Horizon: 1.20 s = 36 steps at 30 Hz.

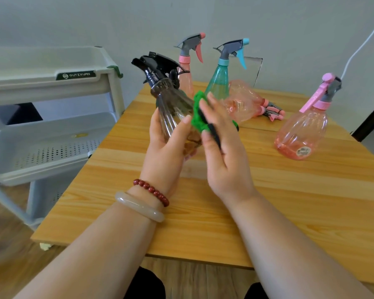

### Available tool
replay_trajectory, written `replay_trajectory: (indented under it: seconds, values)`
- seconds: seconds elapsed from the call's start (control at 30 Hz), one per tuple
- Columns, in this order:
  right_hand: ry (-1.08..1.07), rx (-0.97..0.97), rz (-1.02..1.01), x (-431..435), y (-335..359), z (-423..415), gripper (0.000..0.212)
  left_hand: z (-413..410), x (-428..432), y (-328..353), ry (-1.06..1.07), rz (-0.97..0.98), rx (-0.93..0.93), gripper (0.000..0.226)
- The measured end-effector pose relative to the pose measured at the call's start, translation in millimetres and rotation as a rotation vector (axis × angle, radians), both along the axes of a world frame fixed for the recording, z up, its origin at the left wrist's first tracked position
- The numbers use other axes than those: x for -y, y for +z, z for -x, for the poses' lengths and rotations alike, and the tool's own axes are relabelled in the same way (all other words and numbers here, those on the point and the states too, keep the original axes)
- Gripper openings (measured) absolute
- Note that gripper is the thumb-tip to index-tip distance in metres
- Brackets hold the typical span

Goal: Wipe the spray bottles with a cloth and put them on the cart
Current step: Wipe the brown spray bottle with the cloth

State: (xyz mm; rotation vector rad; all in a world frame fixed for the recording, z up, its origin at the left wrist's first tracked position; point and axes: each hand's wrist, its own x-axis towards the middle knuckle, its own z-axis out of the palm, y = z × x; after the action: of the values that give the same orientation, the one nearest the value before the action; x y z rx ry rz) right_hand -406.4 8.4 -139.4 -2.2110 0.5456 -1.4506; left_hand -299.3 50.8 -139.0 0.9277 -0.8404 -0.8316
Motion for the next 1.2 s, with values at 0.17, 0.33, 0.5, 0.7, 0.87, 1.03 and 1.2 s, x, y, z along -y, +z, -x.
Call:
replay_trajectory:
  seconds: [0.17, 0.33, 0.5, 0.7, 0.87, 1.03, 1.2]
  values:
    - [0.009, 0.087, -0.191, -1.9, 2.5, 5.5, 0.038, 4.6, 0.4, 2.7, 0.037, 0.007, 0.014, 0.077]
    - [0.022, -0.035, 0.139, -6.3, 2.4, -0.9, 0.039, 2.4, 2.7, -0.1, 0.056, 0.023, 0.009, 0.052]
    - [0.063, 0.183, -0.452, -2.5, 5.3, 1.4, 0.041, 1.1, 0.9, 1.4, 0.057, -0.016, 0.016, 0.078]
    - [0.029, -0.021, 0.095, -5.4, 2.0, 3.7, 0.039, 3.3, 2.2, -0.1, 0.058, 0.022, 0.060, 0.054]
    - [0.005, 0.251, -0.463, -7.6, 11.0, 1.9, 0.036, 1.9, -1.8, 2.2, 0.011, 0.016, 0.040, 0.081]
    - [0.179, 0.430, -0.757, -2.7, 13.5, 8.2, 0.028, 5.1, 0.0, -0.8, 0.016, -0.018, 0.067, 0.078]
    - [0.089, 0.349, -0.430, -4.8, 9.6, 7.0, 0.030, 3.1, 0.2, 0.1, 0.051, 0.031, 0.135, 0.061]
